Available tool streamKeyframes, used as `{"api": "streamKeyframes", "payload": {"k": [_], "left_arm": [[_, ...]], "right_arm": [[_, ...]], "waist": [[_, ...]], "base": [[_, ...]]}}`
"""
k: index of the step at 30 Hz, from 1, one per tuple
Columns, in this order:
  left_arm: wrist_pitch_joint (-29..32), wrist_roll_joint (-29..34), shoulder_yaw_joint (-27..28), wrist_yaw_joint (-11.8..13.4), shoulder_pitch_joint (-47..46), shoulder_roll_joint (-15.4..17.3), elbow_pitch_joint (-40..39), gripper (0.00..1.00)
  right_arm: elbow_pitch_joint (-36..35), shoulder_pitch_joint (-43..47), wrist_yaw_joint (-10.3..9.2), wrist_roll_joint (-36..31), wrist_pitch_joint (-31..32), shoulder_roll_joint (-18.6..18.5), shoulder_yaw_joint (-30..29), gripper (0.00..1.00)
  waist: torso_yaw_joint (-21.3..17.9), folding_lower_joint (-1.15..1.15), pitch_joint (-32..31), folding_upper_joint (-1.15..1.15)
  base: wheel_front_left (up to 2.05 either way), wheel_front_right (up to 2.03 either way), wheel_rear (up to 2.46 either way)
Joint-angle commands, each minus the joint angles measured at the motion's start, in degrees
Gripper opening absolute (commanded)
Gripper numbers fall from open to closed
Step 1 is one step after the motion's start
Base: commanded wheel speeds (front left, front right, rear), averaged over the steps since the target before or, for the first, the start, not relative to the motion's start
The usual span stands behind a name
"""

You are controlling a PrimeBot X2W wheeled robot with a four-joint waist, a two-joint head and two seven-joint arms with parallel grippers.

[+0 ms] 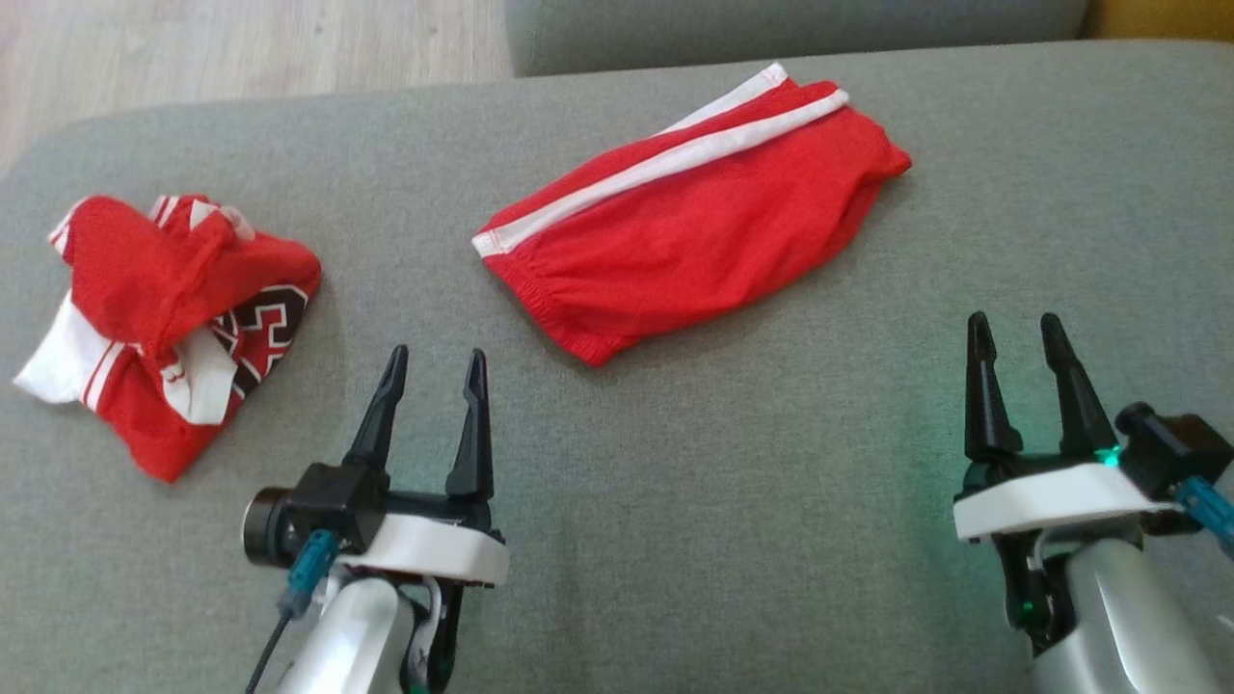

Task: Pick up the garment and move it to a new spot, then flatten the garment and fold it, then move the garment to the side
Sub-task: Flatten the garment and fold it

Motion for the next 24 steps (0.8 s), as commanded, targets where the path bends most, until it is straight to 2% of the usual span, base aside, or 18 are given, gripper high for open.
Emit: {"api": "streamKeyframes", "payload": {"k": [1,6,11,19,24], "left_arm": [[-0.29,1.04,2.85,-0.53,-2.59,-0.16,-1.43,1.00],[-0.29,2.73,3.76,-2.04,-4.36,-1.16,-1.25,1.00],[-0.29,3.77,3.70,-3.21,-7.34,-1.82,-1.22,1.00],[-0.29,2.36,0.79,-3.35,-11.04,-2.14,-1.47,1.00],[-0.29,0.77,-1.62,-2.39,-12.52,-2.16,-1.63,1.00]], "right_arm": [[-2.00,-2.88,-0.04,-0.73,-0.35,-0.06,1.54,1.00],[-1.36,-7.31,-0.04,-2.04,0.76,-1.88,1.71,1.00],[1.48,-16.74,-0.04,-2.04,6.42,-4.86,-0.92,1.00],[13.93,-32.31,-0.04,-0.69,17.83,-8.64,-4.29,1.00],[23.12,-36.98,-0.04,-0.60,21.09,-11.47,-2.69,1.00]], "waist": [[0.47,0.00,1.17,-0.01],[2.08,0.00,4.96,-0.01],[4.94,0.00,9.74,-0.01],[9.82,0.00,15.75,-0.01],[11.90,0.00,17.15,-0.01]], "base": [[0.00,0.00,0.00],[0.00,0.00,0.00],[0.00,0.00,0.00],[0.00,0.00,0.00],[0.00,0.00,0.00]]}}
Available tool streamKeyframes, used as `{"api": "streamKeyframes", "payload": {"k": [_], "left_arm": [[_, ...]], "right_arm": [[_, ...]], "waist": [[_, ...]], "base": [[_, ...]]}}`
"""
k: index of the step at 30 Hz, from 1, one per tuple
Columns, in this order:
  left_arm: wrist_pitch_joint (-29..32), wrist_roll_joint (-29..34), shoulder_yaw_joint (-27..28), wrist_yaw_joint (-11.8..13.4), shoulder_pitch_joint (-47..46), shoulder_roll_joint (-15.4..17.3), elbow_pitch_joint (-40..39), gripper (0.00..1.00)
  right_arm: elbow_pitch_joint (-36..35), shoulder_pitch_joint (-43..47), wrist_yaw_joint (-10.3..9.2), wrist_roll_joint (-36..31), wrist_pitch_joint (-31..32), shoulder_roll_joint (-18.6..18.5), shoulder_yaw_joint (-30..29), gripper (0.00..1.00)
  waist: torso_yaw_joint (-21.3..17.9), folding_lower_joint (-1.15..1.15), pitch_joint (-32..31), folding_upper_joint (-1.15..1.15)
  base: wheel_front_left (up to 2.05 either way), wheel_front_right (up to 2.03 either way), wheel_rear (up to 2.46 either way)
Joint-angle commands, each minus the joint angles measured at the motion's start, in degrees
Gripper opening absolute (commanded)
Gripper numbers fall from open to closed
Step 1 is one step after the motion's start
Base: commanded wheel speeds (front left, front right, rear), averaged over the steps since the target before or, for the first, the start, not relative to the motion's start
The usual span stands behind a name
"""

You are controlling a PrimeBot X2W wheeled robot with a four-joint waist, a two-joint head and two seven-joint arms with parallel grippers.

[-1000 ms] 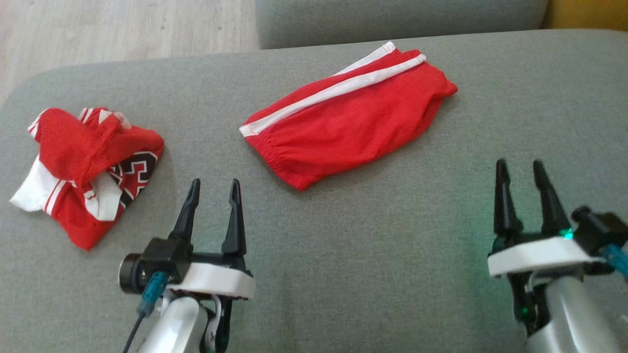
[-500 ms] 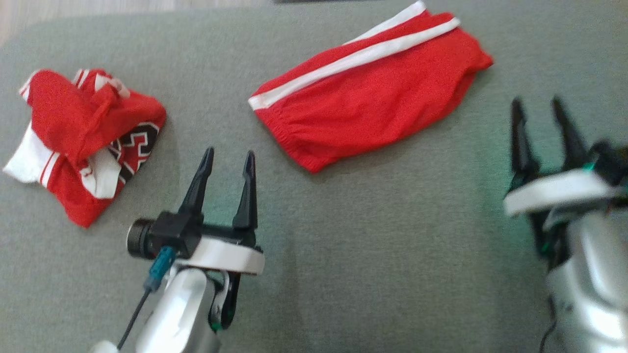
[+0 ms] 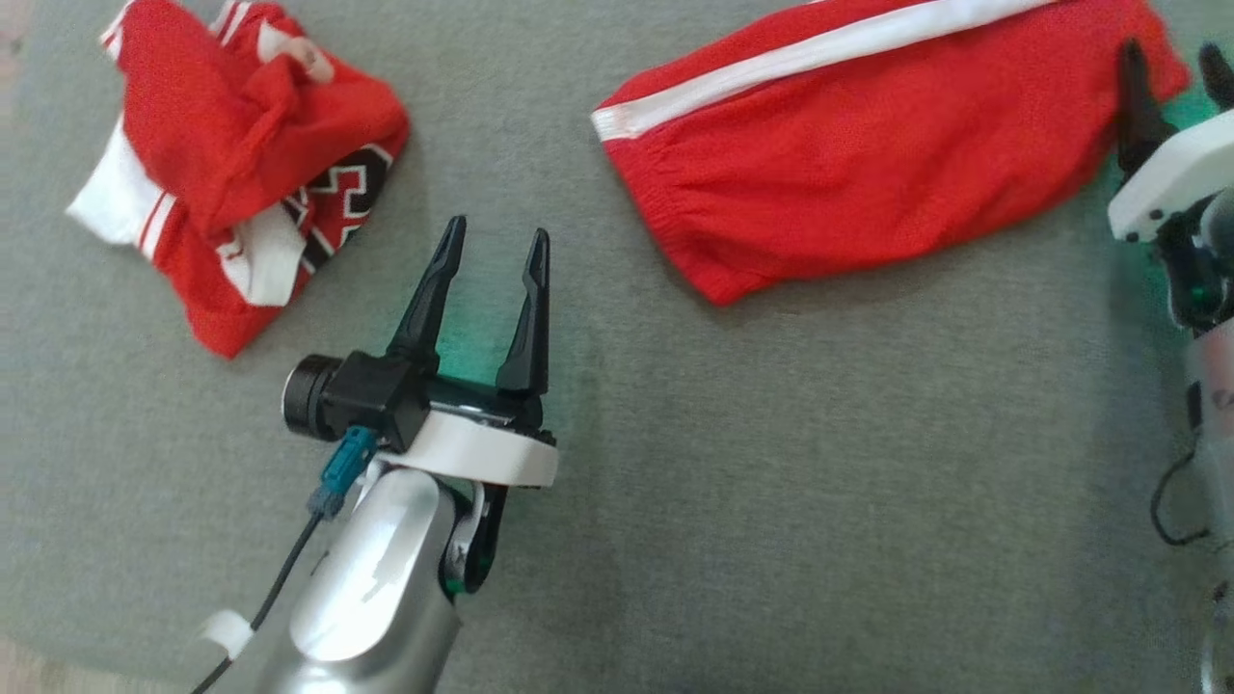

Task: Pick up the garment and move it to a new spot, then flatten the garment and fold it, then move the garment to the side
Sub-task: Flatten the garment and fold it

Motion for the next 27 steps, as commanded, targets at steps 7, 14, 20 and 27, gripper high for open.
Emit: {"api": "streamKeyframes", "payload": {"k": [7,14,20,27], "left_arm": [[-0.29,-1.00,0.25,1.08,-2.24,0.37,-1.64,1.00],[-0.29,-0.91,0.26,1.67,-2.29,0.36,-1.27,1.00],[-0.29,-0.66,0.96,1.15,-1.79,0.36,-0.16,1.00],[-0.29,0.17,2.97,0.58,0.44,0.36,0.83,1.00]], "right_arm": [[6.43,-3.05,-0.04,2.01,1.78,-1.50,6.82,1.00],[9.50,-4.44,-0.04,6.17,0.67,-3.32,13.92,0.00],[9.28,-2.84,-0.04,10.73,-7.16,-3.59,15.23,0.00],[8.73,4.27,-0.04,13.39,-14.63,-2.64,10.90,0.00]], "waist": [[2.26,-0.01,1.37,0.00],[1.41,-0.01,1.05,0.00],[-1.38,-0.01,-1.57,0.00],[-6.31,-0.01,-6.97,0.00]], "base": [[0.00,0.00,0.00],[0.00,0.00,0.00],[0.00,0.00,0.00],[0.00,0.00,0.00]]}}
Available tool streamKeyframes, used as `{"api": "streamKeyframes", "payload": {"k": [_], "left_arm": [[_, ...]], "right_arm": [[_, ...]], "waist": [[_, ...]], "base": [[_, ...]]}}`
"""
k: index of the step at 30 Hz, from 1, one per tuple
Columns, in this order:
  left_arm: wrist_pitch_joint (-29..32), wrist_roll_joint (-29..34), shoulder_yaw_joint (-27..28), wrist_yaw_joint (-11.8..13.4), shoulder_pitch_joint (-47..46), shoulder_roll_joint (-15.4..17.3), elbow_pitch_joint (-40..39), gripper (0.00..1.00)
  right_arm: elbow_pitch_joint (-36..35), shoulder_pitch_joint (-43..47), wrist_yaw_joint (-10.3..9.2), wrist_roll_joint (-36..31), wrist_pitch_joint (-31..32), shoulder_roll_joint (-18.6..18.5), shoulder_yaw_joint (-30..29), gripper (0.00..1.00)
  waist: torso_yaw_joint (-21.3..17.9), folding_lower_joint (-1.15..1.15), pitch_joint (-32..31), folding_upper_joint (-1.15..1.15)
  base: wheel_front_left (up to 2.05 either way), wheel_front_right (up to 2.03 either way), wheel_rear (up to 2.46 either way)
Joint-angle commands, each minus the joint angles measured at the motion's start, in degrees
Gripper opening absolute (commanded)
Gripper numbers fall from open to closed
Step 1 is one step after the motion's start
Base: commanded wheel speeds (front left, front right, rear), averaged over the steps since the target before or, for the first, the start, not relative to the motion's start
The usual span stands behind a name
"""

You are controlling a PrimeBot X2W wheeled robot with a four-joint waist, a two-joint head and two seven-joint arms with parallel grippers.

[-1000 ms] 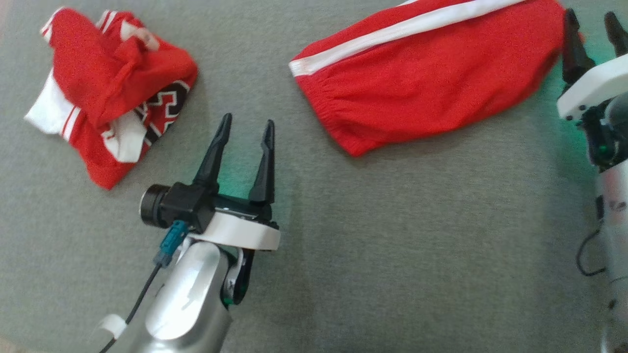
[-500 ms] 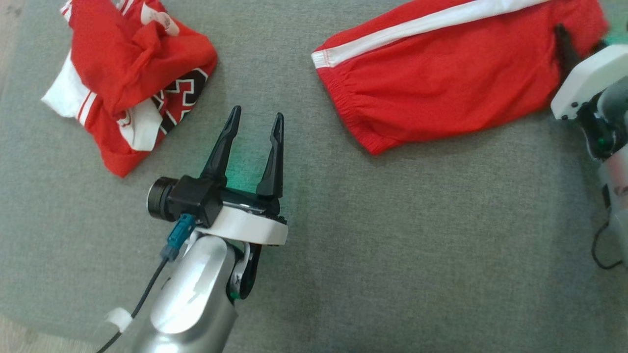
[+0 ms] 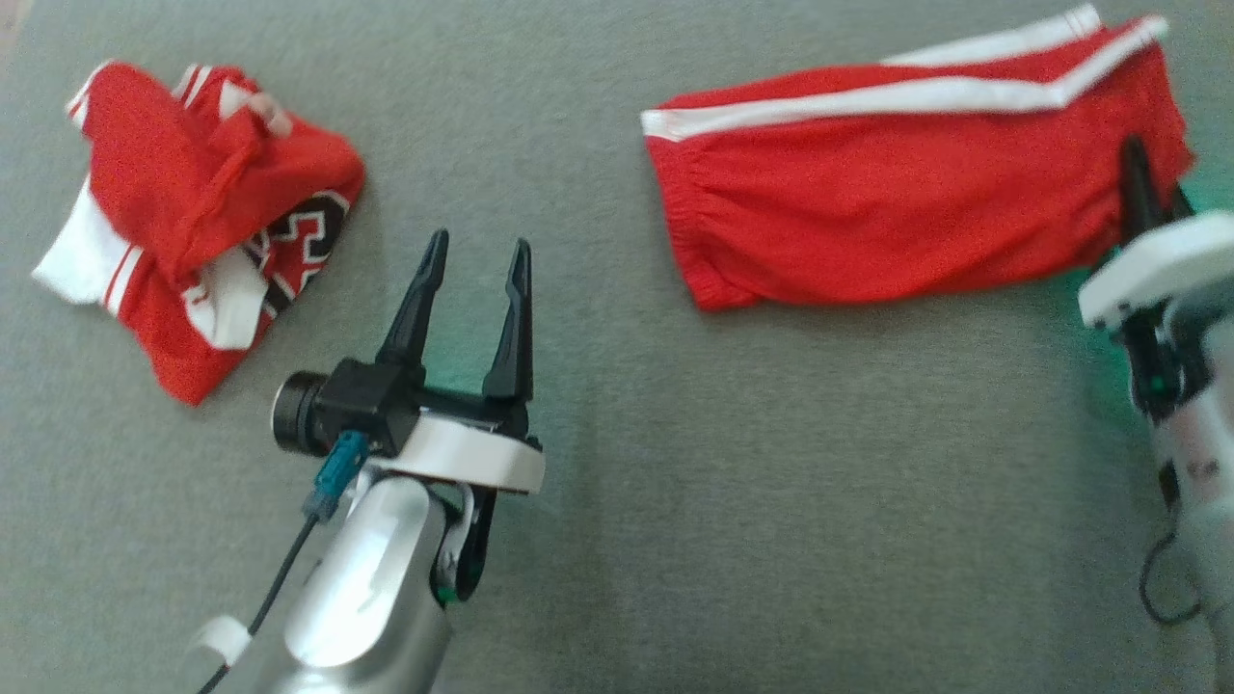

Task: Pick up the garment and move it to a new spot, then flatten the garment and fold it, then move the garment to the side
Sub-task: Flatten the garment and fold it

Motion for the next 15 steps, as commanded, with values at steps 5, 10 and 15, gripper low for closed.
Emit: {"api": "streamKeyframes", "payload": {"k": [5,10,15], "left_arm": [[-0.29,1.43,2.97,-0.74,1.39,0.46,-0.93,1.00],[-0.29,1.45,2.95,-1.20,1.80,0.46,-0.65,1.00],[-0.29,1.39,3.04,-1.33,2.52,0.46,-0.68,1.00]], "right_arm": [[-1.47,4.93,-0.04,0.04,-2.50,-1.20,-4.28,0.00],[-0.73,8.37,-0.04,-0.37,-2.39,-3.46,-9.15,0.00],[-0.42,9.52,-0.04,-0.56,-2.53,-3.60,-12.24,0.00]], "waist": [[-4.90,0.00,-4.41,0.00],[-5.23,0.00,-5.26,0.00],[-4.85,0.00,-5.40,0.00]], "base": [[0.00,0.00,0.00],[0.00,0.00,0.00],[0.00,0.00,0.00]]}}
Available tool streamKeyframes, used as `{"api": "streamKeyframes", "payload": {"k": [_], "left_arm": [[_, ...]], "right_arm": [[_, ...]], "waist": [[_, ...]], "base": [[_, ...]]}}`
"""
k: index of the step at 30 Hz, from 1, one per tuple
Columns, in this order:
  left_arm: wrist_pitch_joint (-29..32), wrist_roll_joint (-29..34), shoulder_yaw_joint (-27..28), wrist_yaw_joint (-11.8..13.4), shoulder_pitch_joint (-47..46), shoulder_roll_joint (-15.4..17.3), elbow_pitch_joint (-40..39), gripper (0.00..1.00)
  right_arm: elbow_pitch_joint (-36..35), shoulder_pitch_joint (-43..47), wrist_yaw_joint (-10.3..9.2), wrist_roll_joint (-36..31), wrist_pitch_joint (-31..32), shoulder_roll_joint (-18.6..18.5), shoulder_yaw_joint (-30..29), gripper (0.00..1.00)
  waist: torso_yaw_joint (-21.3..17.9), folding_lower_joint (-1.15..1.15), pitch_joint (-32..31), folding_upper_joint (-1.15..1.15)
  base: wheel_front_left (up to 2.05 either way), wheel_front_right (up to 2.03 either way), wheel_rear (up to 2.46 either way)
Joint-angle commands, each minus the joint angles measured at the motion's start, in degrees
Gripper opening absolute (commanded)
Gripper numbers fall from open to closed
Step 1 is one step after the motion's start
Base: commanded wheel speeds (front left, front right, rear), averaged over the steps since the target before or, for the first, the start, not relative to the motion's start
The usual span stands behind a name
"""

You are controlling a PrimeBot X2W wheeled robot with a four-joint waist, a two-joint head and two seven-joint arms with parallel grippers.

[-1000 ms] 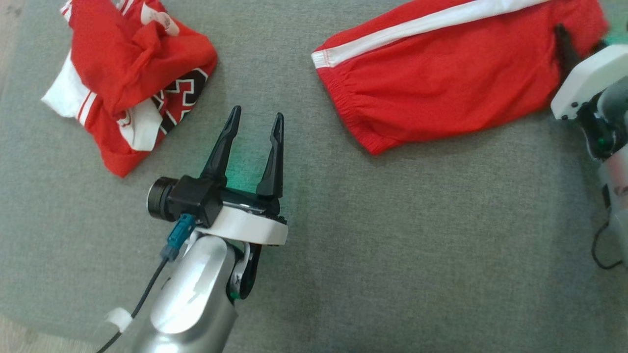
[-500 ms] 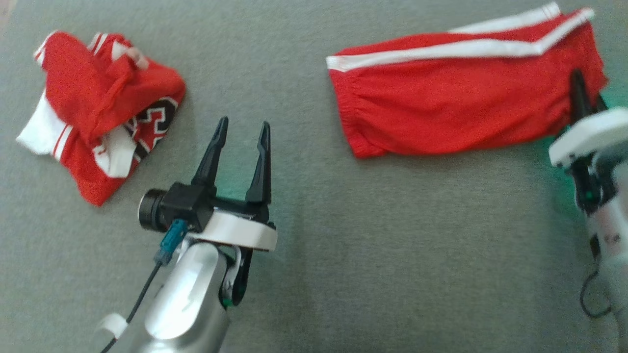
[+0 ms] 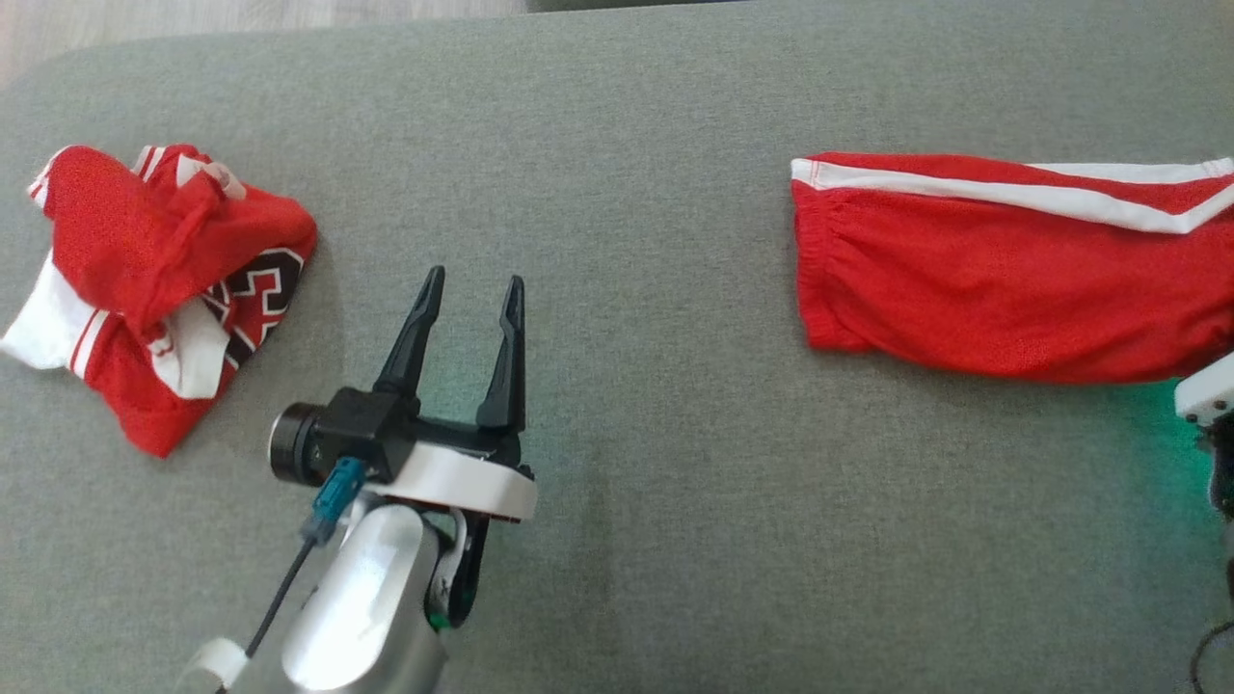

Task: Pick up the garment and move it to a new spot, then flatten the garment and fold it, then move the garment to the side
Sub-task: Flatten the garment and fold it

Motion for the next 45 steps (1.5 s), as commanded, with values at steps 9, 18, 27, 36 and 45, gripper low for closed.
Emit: {"api": "streamKeyframes", "payload": {"k": [9,18,27,36,45], "left_arm": [[-0.29,0.82,2.46,-0.68,0.62,0.45,-0.29,1.00],[-0.29,1.02,2.67,-1.01,1.70,0.45,0.50,1.00],[-0.29,0.36,2.18,-0.87,2.13,0.45,0.40,1.00],[-0.29,0.32,2.32,-0.77,2.32,0.44,0.39,1.00],[-0.29,1.00,3.18,-1.08,2.38,0.44,0.78,1.00]], "right_arm": [[-4.20,-1.31,-0.04,-1.94,-2.81,1.66,-1.10,0.00],[-12.44,-2.79,-0.04,-3.06,-3.04,8.52,5.62,0.00],[-14.90,-5.03,-0.04,-2.93,-1.56,13.27,14.25,0.00],[-7.45,-4.28,-0.04,-6.68,0.79,11.43,26.68,0.00],[-0.20,-3.63,-0.04,-10.55,0.79,9.82,38.42,1.00]], "waist": [[1.41,0.01,-1.12,0.00],[2.93,0.01,-4.24,0.00],[6.02,0.01,-4.30,0.00],[8.00,0.01,-3.97,0.00],[5.03,0.01,-5.25,0.00]], "base": [[0.00,0.00,0.00],[0.00,0.00,0.00],[0.00,0.00,0.00],[0.00,0.00,0.00],[0.00,0.00,0.00]]}}
